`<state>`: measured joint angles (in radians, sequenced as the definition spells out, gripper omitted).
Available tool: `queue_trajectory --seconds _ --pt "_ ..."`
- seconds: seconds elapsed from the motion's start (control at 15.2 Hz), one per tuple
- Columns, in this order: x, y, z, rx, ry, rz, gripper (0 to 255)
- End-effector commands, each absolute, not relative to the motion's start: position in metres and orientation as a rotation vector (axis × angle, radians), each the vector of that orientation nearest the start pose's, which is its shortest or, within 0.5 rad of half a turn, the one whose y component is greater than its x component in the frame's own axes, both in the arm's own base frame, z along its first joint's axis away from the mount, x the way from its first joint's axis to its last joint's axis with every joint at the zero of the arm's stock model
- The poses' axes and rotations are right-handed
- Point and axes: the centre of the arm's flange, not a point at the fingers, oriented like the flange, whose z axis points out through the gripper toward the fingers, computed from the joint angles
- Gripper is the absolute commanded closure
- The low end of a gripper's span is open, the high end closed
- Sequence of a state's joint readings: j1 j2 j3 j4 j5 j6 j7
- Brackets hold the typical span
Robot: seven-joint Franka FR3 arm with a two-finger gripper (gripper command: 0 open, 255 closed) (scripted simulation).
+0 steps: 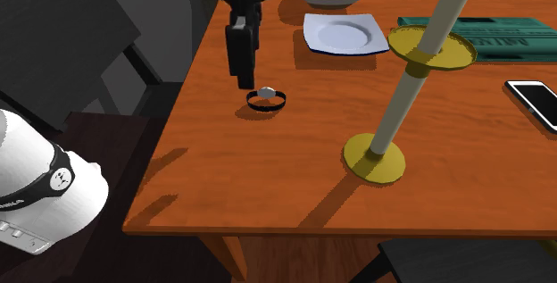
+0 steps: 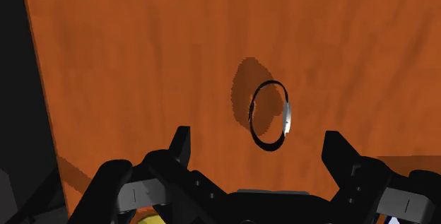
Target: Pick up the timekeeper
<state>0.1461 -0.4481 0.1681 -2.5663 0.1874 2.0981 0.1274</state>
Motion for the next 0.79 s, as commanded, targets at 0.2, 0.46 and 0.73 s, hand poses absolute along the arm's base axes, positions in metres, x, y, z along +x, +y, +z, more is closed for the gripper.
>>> queue_trajectory --seconds 0.2,0.46,0.73 --pt "0.394 0.176 0.379 -3.034 -0.135 0.028 0" --pt "0.394 0.176 0.358 -3.034 -0.135 0.028 0" --pt "0.394 0.176 0.339 -3.034 -0.135 0.028 0"
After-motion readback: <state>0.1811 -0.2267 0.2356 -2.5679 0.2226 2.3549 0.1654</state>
